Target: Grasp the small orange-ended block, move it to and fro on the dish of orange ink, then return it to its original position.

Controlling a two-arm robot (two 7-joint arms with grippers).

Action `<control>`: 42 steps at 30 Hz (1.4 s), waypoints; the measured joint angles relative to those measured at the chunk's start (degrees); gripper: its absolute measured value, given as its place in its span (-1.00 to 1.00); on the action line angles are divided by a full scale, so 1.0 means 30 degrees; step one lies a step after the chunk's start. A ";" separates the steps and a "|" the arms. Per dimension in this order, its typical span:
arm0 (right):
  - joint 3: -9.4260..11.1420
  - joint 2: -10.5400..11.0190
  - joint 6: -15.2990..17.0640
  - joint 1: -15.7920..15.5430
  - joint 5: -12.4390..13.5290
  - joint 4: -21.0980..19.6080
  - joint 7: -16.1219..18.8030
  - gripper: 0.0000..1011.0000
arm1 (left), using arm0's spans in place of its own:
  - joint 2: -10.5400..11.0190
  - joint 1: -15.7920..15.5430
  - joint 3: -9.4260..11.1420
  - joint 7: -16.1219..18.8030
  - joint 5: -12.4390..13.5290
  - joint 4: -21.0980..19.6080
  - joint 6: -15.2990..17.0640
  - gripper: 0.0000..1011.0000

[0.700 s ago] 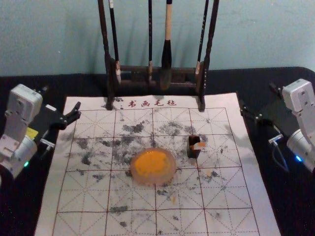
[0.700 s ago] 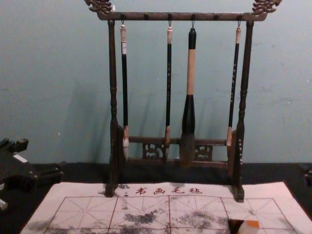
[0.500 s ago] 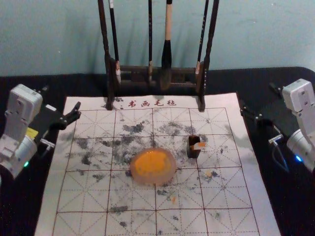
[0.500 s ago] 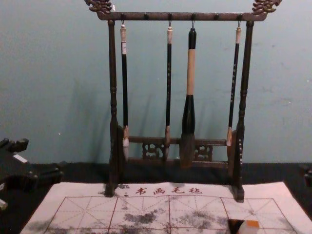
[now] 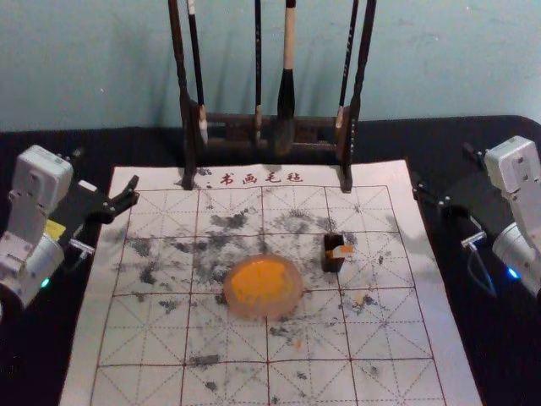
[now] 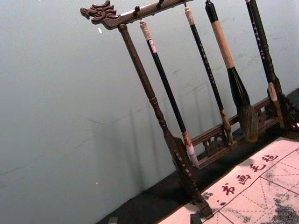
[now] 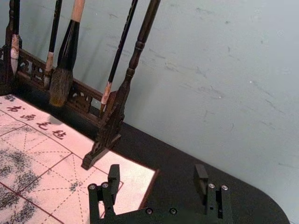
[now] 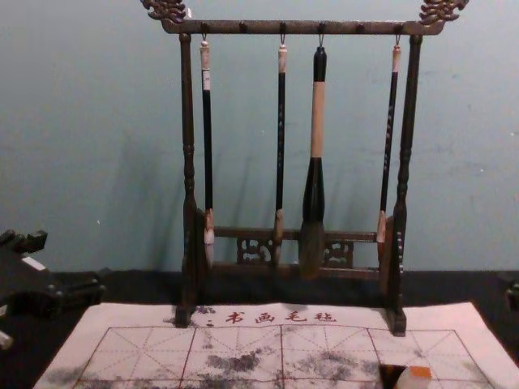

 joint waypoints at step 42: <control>0.0135 0.0321 -0.0903 -0.0108 0.0482 0.0062 0.2170 0.98 | 0.0000 0.0000 0.0000 0.0000 0.0000 0.0001 0.0000 0.98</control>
